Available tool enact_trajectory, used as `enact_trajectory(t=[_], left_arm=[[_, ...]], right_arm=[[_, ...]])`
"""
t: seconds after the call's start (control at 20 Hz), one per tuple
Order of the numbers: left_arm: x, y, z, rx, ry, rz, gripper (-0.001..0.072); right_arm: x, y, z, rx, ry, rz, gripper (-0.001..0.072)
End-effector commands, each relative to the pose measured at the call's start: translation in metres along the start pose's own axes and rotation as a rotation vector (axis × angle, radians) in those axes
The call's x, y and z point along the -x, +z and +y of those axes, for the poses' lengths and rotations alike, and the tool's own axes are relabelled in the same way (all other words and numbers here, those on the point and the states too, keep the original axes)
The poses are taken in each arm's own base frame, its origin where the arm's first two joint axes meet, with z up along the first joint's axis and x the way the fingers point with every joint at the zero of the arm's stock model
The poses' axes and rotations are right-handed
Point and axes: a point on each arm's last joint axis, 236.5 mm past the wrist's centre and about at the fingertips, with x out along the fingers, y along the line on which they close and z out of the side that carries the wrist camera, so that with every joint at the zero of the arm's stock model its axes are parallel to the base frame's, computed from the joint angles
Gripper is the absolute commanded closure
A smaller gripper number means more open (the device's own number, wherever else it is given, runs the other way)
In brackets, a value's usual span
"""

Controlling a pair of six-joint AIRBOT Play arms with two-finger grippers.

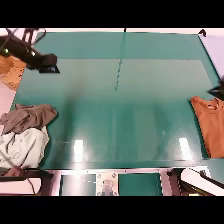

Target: Fold the shirts.

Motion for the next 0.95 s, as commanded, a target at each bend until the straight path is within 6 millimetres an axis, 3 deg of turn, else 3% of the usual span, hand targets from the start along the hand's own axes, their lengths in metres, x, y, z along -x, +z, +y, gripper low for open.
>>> enact_trajectory(t=[0.0, 0.1, 0.25, 0.4, 0.9], left_arm=[[-0.021, -0.063, -0.009, 0.039, 0.005, 0.06, 0.0685], [-0.036, -0.098, -0.011, 0.045, 0.02, 0.099, 0.0686], [-0.05, -0.124, -0.005, 0.065, 0.038, 0.148, 0.0685], [-0.051, -0.123, -0.004, 0.068, 0.045, 0.144, 0.0683], [-0.052, -0.118, -0.004, 0.072, 0.044, 0.123, 0.0683]], right_arm=[[-0.055, -0.071, 0.049, 0.218, 0.008, 0.165, 0.0691], [-0.072, -0.096, 0.056, 0.281, -0.003, 0.209, 0.0691], [-0.079, -0.099, 0.068, 0.326, 0.004, 0.187, 0.0691], [-0.077, -0.109, 0.065, 0.323, 0.0, 0.23, 0.0691], [-0.077, -0.109, 0.065, 0.323, 0.0, 0.233, 0.0691]])
